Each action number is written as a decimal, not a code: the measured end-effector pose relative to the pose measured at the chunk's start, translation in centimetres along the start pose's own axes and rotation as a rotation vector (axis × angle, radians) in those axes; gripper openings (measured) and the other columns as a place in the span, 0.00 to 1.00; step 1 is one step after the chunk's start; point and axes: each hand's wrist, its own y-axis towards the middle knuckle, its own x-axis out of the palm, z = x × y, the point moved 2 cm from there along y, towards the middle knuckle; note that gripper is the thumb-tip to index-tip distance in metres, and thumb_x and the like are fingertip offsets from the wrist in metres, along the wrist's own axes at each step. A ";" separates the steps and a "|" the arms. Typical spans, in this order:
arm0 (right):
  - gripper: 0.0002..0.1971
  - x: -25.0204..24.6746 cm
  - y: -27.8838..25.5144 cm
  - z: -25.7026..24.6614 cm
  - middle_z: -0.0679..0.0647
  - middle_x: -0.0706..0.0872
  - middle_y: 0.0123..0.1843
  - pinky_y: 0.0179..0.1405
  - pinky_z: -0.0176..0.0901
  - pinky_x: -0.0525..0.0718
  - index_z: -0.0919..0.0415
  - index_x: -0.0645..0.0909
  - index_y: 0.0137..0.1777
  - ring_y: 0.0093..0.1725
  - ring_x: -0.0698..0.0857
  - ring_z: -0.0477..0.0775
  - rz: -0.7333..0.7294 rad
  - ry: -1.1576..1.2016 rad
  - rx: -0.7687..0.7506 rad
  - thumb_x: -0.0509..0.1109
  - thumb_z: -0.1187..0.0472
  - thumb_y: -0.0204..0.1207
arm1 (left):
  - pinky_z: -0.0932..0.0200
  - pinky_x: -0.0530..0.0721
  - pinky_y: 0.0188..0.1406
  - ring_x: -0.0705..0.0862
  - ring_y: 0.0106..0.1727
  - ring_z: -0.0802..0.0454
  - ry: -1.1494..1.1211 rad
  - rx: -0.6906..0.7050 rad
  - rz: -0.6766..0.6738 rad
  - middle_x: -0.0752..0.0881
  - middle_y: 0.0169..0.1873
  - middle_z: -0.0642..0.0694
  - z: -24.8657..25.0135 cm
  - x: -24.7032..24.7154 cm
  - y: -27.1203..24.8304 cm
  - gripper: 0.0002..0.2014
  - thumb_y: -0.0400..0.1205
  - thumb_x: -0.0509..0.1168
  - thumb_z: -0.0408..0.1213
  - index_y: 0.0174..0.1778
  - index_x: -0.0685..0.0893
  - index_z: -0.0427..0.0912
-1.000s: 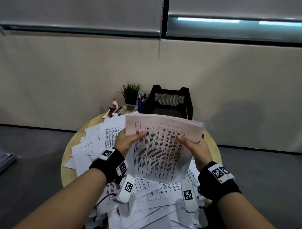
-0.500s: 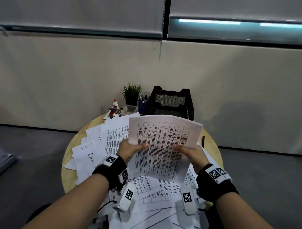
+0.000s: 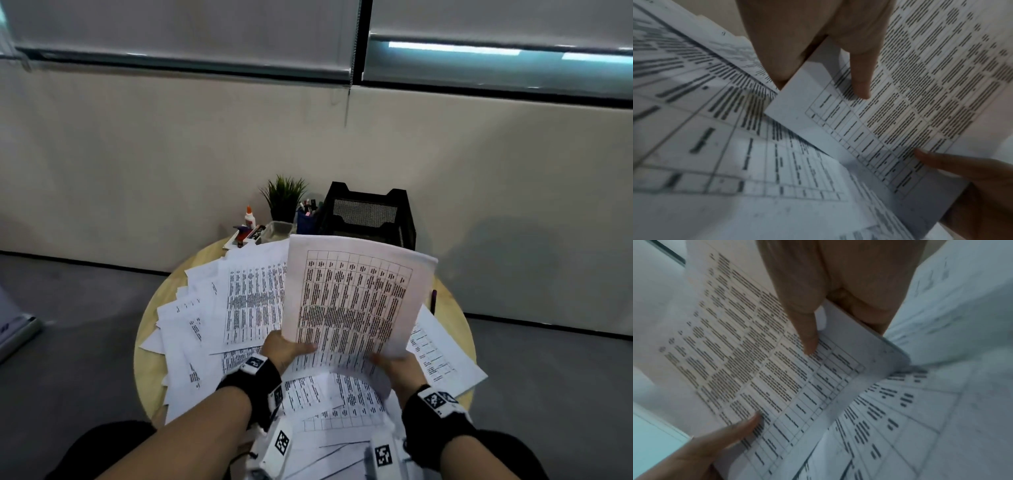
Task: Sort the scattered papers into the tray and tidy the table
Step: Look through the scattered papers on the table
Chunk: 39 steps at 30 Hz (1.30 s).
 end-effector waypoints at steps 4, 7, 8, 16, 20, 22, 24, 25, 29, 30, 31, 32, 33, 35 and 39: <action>0.05 0.1 0.0 -0.3 0.58 0.85 0.35 0.37 0.44 0.81 0.65 0.80 0.39 0.37 0.83 0.58 0.068 0.001 -0.023 0.73 0.72 0.73 | 0.42 0.66 0.77 0.68 0.76 0.35 0.069 -0.002 -0.024 0.66 0.76 0.31 0.7 0.0 0.8 0.54 0.66 0.78 0.50 0.79 0.55 0.31; 0.07 -0.1 0.8 -1.2 0.61 0.84 0.33 0.34 0.43 0.80 0.66 0.79 0.36 0.32 0.81 0.56 0.085 -0.001 -0.024 0.70 0.71 0.75 | 0.44 0.69 0.73 0.76 0.70 0.40 0.022 0.082 -0.050 0.75 0.71 0.36 2.1 -0.1 1.3 0.33 0.73 0.75 0.41 0.71 0.71 0.32; 0.06 -0.2 1.1 -1.5 0.62 0.85 0.35 0.37 0.46 0.81 0.66 0.80 0.38 0.32 0.83 0.57 0.087 0.003 -0.027 0.70 0.72 0.75 | 0.46 0.74 0.71 0.81 0.63 0.43 0.018 0.124 -0.068 0.80 0.67 0.37 2.5 -0.2 1.4 0.24 0.75 0.73 0.38 0.65 0.77 0.34; 0.07 -1.6 2.8 -6.2 0.65 0.82 0.38 0.35 0.40 0.83 0.75 0.77 0.50 0.35 0.82 0.60 0.051 0.134 -0.021 0.65 0.82 0.74 | 0.59 0.87 0.22 0.88 0.26 0.49 -0.065 0.073 -0.326 0.83 0.56 0.35 3.6 0.4 2.6 0.16 0.86 0.56 0.28 0.68 0.67 0.44; 0.16 -1.9 4.6 -9.1 0.67 0.86 0.54 0.54 0.65 0.86 0.75 0.77 0.61 0.49 0.88 0.67 0.062 -0.015 -0.052 0.65 0.77 0.73 | 0.62 0.86 0.20 0.86 0.21 0.52 -0.183 0.115 -0.231 0.85 0.43 0.37 6.1 0.0 4.2 0.13 0.85 0.53 0.23 0.65 0.69 0.37; 0.18 -2.2 5.4 -10.4 0.65 0.83 0.56 0.36 0.58 0.91 0.64 0.67 0.64 0.40 0.88 0.64 0.065 -0.030 -0.040 0.62 0.75 0.75 | 0.62 0.85 0.20 0.85 0.20 0.53 -0.184 0.129 -0.198 0.84 0.41 0.38 7.4 0.1 5.4 0.15 0.85 0.52 0.22 0.68 0.69 0.34; 0.23 -2.3 6.1 -11.2 0.67 0.82 0.54 0.22 0.46 0.87 0.53 0.61 0.65 0.32 0.87 0.62 0.061 -0.017 -0.036 0.59 0.75 0.77 | 0.62 0.85 0.18 0.84 0.18 0.54 -0.166 0.121 -0.154 0.83 0.40 0.37 8.2 0.3 6.6 0.16 0.85 0.51 0.21 0.69 0.68 0.33; 0.20 -2.2 6.4 -11.6 0.69 0.82 0.51 0.20 0.43 0.85 0.57 0.63 0.64 0.29 0.86 0.62 0.064 -0.051 -0.057 0.59 0.75 0.77 | 0.62 0.84 0.17 0.83 0.16 0.54 -0.158 0.113 -0.126 0.82 0.39 0.37 8.6 0.4 7.2 0.16 0.85 0.52 0.21 0.69 0.68 0.31; 0.13 -2.1 8.9 -12.2 0.67 0.83 0.41 0.35 0.57 0.88 0.76 0.76 0.57 0.23 0.84 0.58 0.129 -0.105 -0.113 0.57 0.79 0.76 | 0.62 0.84 0.16 0.82 0.16 0.53 -0.124 0.163 0.047 0.81 0.40 0.37 10.4 0.4 9.7 0.16 0.81 0.60 0.20 0.62 0.68 0.34; 0.14 -2.1 9.6 -12.4 0.66 0.84 0.40 0.38 0.57 0.88 0.76 0.77 0.59 0.22 0.84 0.58 0.141 -0.105 -0.114 0.57 0.80 0.76 | 0.62 0.85 0.17 0.83 0.18 0.52 -0.125 0.198 0.092 0.81 0.39 0.39 11.0 0.4 10.3 0.16 0.80 0.62 0.19 0.59 0.67 0.36; 0.15 -2.1 10.1 -12.5 0.66 0.85 0.42 0.36 0.52 0.88 0.75 0.77 0.61 0.22 0.85 0.55 0.151 -0.108 -0.118 0.57 0.80 0.76 | 0.63 0.85 0.19 0.83 0.21 0.50 -0.124 0.226 0.121 0.80 0.38 0.40 11.5 0.3 10.9 0.16 0.79 0.62 0.18 0.57 0.68 0.37; 0.16 -2.1 10.8 -12.7 0.66 0.85 0.48 0.31 0.43 0.89 0.73 0.77 0.63 0.21 0.85 0.51 0.150 -0.104 -0.125 0.58 0.79 0.77 | 0.64 0.86 0.21 0.83 0.24 0.50 -0.128 0.241 0.133 0.80 0.38 0.39 11.9 0.2 11.6 0.14 0.79 0.62 0.18 0.55 0.69 0.37; 0.17 -2.1 11.2 -13.0 0.65 0.84 0.54 0.26 0.36 0.87 0.73 0.77 0.65 0.20 0.85 0.47 0.142 -0.101 -0.131 0.58 0.78 0.78 | 0.64 0.86 0.22 0.84 0.27 0.49 -0.126 0.244 0.131 0.82 0.40 0.36 12.2 0.2 12.3 0.12 0.79 0.62 0.18 0.53 0.71 0.36; 0.18 -1.8 12.4 -13.5 0.64 0.80 0.61 0.21 0.29 0.83 0.73 0.74 0.69 0.23 0.85 0.47 0.111 -0.111 -0.129 0.57 0.78 0.80 | 0.63 0.88 0.26 0.84 0.32 0.48 -0.112 0.244 0.132 0.81 0.47 0.32 12.6 0.2 13.8 0.09 0.80 0.61 0.19 0.53 0.76 0.33; 0.24 -1.1 14.5 -14.2 0.66 0.74 0.73 0.31 0.36 0.85 0.70 0.67 0.77 0.36 0.85 0.58 0.089 -0.233 -0.116 0.51 0.80 0.81 | 0.45 0.88 0.44 0.84 0.41 0.43 0.076 0.257 0.128 0.82 0.46 0.38 12.8 0.5 15.9 0.17 0.80 0.62 0.24 0.66 0.78 0.33</action>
